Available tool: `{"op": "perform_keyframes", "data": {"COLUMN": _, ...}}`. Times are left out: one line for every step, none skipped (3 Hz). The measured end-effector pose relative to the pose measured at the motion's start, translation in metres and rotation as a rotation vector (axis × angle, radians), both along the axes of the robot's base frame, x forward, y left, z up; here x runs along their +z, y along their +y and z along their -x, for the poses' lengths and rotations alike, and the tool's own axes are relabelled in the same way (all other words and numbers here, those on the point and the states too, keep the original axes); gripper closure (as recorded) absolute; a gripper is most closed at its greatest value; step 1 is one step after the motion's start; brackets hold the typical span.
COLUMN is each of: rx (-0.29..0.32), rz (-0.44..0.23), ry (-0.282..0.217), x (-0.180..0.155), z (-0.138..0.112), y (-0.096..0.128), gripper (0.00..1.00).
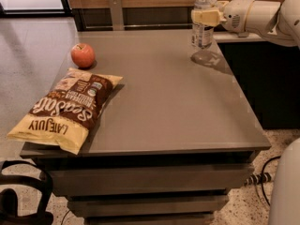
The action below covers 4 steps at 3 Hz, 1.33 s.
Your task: Move blue plastic bottle near brown chip bag
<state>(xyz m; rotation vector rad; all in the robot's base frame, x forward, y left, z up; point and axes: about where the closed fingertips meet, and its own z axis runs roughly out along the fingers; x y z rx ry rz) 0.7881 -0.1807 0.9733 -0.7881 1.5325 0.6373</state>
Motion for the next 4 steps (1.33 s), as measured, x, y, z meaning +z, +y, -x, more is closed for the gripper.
{"op": "perform_keyframes", "data": {"rx": 0.057, "rz": 0.009, "ry": 0.013, "x": -0.002, "z": 0.034, "y": 0.025, "gripper": 1.0}}
{"op": "perform_keyframes", "data": {"rx": 0.119, "rz": 0.005, "ry": 0.022, "x": -0.015, "z": 0.069, "y": 0.055, "gripper": 1.0}}
{"op": "perform_keyframes", "data": {"rx": 0.176, "rz": -0.012, "ry": 0.022, "x": -0.027, "z": 0.1, "y": 0.088, "gripper": 1.0}}
{"op": "perform_keyframes", "data": {"rx": 0.214, "rz": -0.03, "ry": 0.024, "x": -0.031, "z": 0.126, "y": 0.119, "gripper": 1.0}}
